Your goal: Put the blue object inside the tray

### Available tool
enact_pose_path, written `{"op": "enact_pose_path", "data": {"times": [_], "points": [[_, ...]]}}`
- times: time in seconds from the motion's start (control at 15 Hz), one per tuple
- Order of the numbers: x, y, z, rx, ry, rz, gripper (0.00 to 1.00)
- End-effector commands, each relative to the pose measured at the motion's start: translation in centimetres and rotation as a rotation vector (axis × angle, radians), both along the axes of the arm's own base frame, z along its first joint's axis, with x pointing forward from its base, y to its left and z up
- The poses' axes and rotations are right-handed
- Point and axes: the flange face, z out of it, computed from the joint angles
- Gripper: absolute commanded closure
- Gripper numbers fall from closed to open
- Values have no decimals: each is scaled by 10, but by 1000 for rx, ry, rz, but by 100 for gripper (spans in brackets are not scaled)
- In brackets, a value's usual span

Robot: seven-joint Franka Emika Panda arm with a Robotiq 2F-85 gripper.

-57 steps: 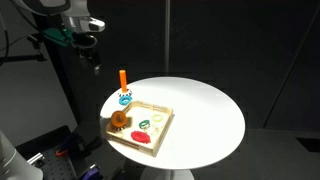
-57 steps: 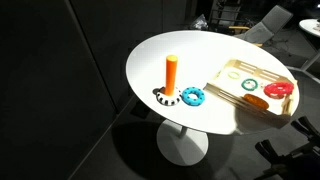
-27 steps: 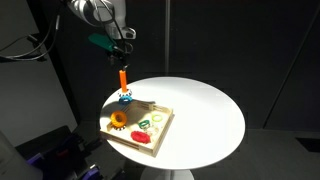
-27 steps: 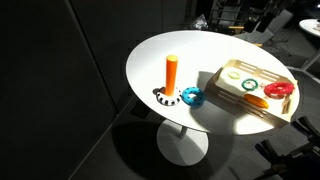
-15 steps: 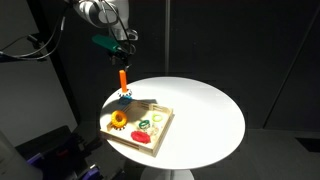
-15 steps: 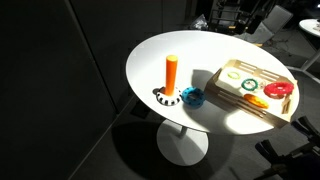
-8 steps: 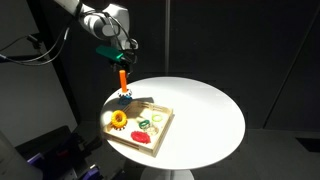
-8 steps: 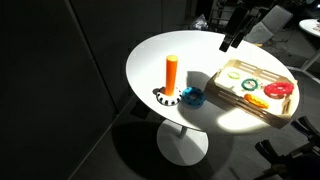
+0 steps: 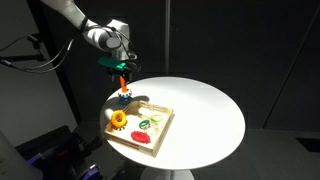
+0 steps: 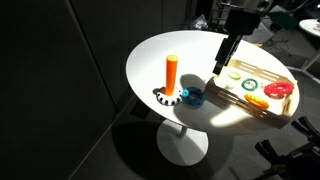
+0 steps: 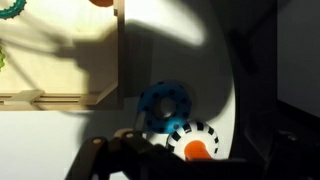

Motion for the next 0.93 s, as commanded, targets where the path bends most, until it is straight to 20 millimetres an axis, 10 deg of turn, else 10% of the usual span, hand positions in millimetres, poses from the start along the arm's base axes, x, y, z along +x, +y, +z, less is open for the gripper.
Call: {"op": "enact_pose_path", "data": {"times": [0.0,0.87], "points": [[9,6,-12,-54,-4,63,0],[2,9,-23,-65,12,78,0]]}}
